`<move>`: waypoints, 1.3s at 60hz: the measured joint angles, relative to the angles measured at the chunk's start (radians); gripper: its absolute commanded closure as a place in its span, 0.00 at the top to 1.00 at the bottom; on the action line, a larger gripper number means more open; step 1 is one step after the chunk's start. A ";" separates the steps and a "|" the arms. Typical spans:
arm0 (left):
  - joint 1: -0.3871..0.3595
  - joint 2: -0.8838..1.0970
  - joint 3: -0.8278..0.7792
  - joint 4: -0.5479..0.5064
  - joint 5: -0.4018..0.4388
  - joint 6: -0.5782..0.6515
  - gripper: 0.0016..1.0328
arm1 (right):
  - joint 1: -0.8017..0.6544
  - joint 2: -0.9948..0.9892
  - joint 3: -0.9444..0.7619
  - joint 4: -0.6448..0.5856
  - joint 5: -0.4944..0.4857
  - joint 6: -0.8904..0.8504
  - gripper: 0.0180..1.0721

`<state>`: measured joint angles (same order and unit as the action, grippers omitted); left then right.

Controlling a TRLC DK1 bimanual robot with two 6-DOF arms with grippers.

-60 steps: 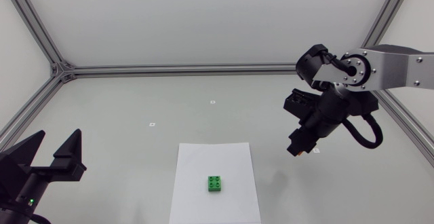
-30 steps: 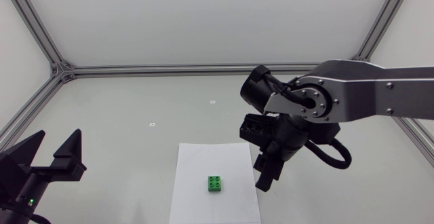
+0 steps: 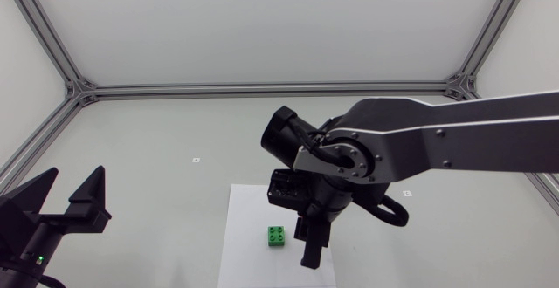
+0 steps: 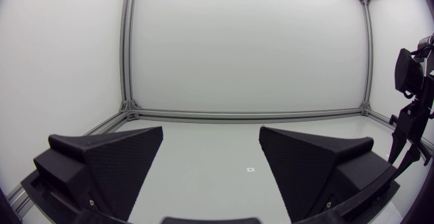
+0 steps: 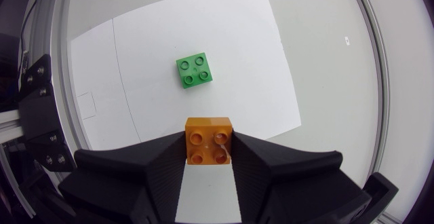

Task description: Pick up the orange 2x2 brick with the right arm and stack it on top of the green 2x2 brick in the center

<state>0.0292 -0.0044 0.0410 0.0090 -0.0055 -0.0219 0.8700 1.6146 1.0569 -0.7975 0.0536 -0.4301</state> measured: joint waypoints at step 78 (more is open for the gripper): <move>0.000 0.000 0.000 0.000 0.000 0.000 0.96 | 0.065 0.269 0.202 0.005 -0.030 -0.204 0.30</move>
<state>0.0292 -0.0044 0.0410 0.0086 -0.0055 -0.0219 0.9352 1.8832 1.2587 -0.7921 0.0238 -0.6342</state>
